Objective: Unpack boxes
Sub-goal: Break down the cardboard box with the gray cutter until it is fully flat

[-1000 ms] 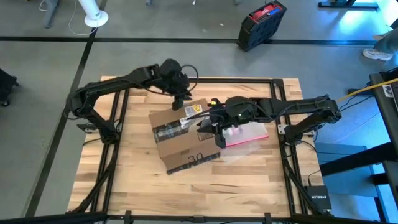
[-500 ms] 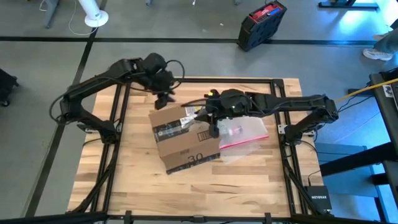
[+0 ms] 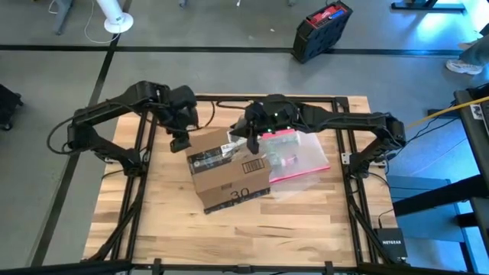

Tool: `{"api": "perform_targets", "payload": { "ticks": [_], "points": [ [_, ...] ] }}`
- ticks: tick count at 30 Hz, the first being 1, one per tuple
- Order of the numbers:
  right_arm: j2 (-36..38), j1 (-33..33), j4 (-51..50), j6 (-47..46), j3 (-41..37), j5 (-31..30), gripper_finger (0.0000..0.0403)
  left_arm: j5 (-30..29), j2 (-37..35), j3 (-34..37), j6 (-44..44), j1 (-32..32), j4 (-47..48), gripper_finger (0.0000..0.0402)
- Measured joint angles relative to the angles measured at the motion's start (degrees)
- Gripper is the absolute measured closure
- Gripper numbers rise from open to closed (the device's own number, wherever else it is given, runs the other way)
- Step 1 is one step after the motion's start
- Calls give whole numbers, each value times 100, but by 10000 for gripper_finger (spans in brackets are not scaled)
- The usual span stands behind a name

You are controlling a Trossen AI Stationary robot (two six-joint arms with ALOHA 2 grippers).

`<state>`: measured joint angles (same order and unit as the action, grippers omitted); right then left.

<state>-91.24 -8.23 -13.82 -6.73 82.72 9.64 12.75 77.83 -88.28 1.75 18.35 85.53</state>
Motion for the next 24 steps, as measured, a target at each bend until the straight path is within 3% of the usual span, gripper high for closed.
{"api": "perform_targets", "payload": {
  "ticks": [6, 12, 24],
  "points": [
    [-4, -96, -134, -55, 0, 233, 332, -74, -203, 764, 466, -188, 23, 227],
    [-4, -118, -639, -47, 2, 343, 332, -63, -351, 1626, 557, -173, -1038, 227],
    [-4, -118, -1171, -18, 5, 384, 332, -19, -87, 2298, 249, 187, -2135, 227]
  ]
}}
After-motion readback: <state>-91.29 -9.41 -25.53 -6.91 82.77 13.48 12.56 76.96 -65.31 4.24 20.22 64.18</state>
